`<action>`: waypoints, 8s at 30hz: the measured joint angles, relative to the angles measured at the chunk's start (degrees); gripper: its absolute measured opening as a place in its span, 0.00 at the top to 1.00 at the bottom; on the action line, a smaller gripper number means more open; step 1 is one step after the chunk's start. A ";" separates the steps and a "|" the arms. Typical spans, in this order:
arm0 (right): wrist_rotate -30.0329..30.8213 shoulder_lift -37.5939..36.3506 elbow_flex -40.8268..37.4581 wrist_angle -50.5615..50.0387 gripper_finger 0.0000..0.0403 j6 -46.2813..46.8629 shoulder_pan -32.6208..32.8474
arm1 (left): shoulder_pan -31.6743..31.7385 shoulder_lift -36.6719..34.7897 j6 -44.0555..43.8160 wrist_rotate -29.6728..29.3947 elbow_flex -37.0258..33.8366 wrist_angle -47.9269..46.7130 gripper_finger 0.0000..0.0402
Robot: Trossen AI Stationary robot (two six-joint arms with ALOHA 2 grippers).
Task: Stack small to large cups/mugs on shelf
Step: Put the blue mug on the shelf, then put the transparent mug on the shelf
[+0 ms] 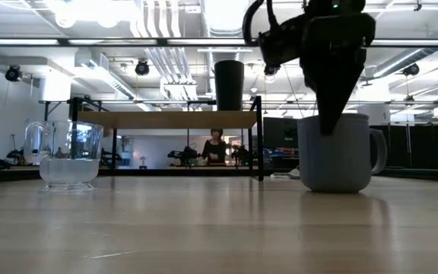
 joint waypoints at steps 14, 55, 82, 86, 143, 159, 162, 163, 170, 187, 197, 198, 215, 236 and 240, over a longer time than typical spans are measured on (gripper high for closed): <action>3.90 0.13 23.96 7.42 0.98 -9.08 -5.59 | 0.00 -12.42 -0.16 -0.16 -0.02 -12.93 1.00; -9.57 19.10 53.66 12.06 0.98 -50.47 -31.14 | 0.00 -13.87 -0.63 -21.19 -1.38 -29.17 1.00; -9.40 19.21 53.66 6.96 0.98 -50.80 -32.37 | 20.37 -13.71 -3.99 -21.86 -10.36 -33.00 1.00; -9.60 19.21 53.66 6.54 0.98 -50.80 -32.37 | 25.58 -13.55 -3.70 -19.50 -10.34 -31.22 1.00; -13.55 22.80 53.88 19.46 0.74 -53.98 -35.60 | 35.80 -3.64 -7.76 -7.50 -18.40 -18.05 1.00; -11.02 19.41 53.88 17.94 0.77 -53.75 -34.92 | 38.87 -6.65 -6.52 -3.46 -18.29 -18.73 1.00; -11.02 16.23 53.88 17.64 0.78 -50.98 -33.52 | 38.91 -9.85 -6.58 0.17 -18.04 -20.23 1.00; -11.04 14.88 53.88 17.52 0.79 -49.19 -32.89 | 38.91 -11.14 -6.95 2.25 -17.93 -20.93 1.00; -11.06 6.11 53.96 7.93 0.82 -41.79 -27.98 | 38.88 -22.72 -12.64 20.67 -17.86 -21.18 1.00; -10.56 10.31 53.31 -7.64 0.82 -23.25 -16.51 | 37.38 -41.13 -23.64 34.82 -18.84 -21.50 1.00; -10.56 15.10 53.29 -6.27 0.82 -22.68 -10.54 | 37.33 -41.70 -23.91 40.78 -18.88 -47.80 1.00; -10.54 15.10 53.29 -5.90 0.82 -22.63 -10.23 | 37.33 -41.23 -22.14 40.97 -18.89 -50.86 1.00; -4.48 15.04 53.31 1.68 0.82 -21.25 -8.72 | 31.34 -34.96 10.98 37.56 -16.99 -52.85 1.00; -4.50 15.04 53.31 1.04 0.82 -20.79 -8.87 | 16.43 -17.25 12.37 13.76 -17.66 -52.03 1.00; -4.50 15.04 53.31 -0.20 0.82 -21.03 -8.87 | 16.51 -13.60 9.88 12.78 -17.58 -51.02 1.00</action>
